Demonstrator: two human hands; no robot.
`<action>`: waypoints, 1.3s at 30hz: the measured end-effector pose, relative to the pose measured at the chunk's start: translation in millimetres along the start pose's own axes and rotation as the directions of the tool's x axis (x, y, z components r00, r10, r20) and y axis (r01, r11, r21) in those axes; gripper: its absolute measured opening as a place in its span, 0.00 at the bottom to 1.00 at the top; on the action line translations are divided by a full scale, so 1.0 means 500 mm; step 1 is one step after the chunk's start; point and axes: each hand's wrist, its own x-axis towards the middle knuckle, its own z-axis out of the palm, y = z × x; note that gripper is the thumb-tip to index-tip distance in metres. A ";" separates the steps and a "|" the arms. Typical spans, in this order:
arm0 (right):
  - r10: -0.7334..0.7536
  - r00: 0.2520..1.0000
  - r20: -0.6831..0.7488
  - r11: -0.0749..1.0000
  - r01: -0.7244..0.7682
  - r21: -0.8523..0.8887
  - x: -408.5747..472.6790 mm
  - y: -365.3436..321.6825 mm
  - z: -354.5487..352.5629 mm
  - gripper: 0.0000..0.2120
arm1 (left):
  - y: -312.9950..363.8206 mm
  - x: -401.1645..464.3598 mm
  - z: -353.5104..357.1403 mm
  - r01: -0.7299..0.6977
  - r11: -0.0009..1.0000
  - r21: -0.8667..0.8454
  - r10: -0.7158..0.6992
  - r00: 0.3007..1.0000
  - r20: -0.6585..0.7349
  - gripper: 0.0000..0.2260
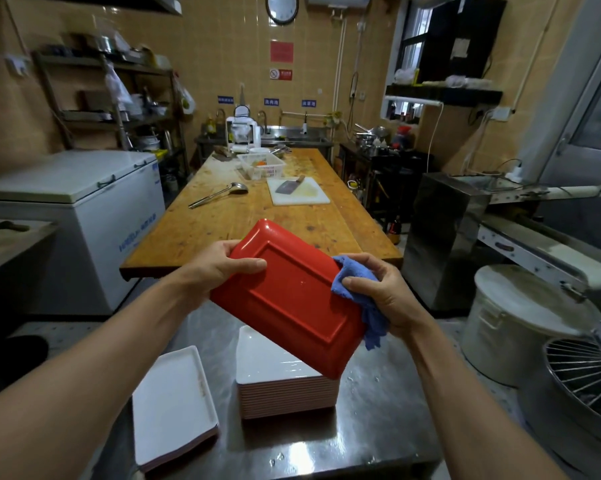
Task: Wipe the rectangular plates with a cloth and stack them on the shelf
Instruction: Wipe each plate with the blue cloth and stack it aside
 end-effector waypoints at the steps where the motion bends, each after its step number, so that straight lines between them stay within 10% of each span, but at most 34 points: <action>1: -0.025 0.999 -0.032 0.997 0.023 -0.080 0.002 -0.002 0.004 0.15 | -0.007 0.000 0.000 0.003 0.999 -0.037 -0.004 1.000 -0.020 0.44; 5: -0.290 0.937 -0.194 0.865 0.171 -0.471 0.007 0.018 0.026 0.09 | -0.023 -0.006 0.009 0.029 0.992 -0.121 -0.038 0.997 -0.074 0.35; 8: -0.360 0.924 -0.127 0.687 0.170 -0.706 -0.010 0.050 0.040 0.23 | -0.038 -0.008 0.025 0.047 0.979 -0.197 -0.077 0.986 -0.149 0.23; 12: -0.388 0.920 -0.055 0.597 0.205 -0.776 -0.042 0.085 0.056 0.25 | -0.065 -0.002 0.042 0.055 0.953 -0.298 -0.140 0.953 -0.269 0.09; 24: -0.576 0.804 0.143 0.172 0.291 -0.941 -0.069 0.136 0.179 0.28 | -0.056 -0.027 0.099 0.064 0.851 -0.521 -0.244 0.928 -0.283 0.07; 39: -0.226 0.969 0.100 0.339 0.174 -0.925 0.032 0.006 0.204 0.23 | -0.060 -0.064 0.096 -0.093 0.879 -0.468 -0.084 0.936 -0.343 0.06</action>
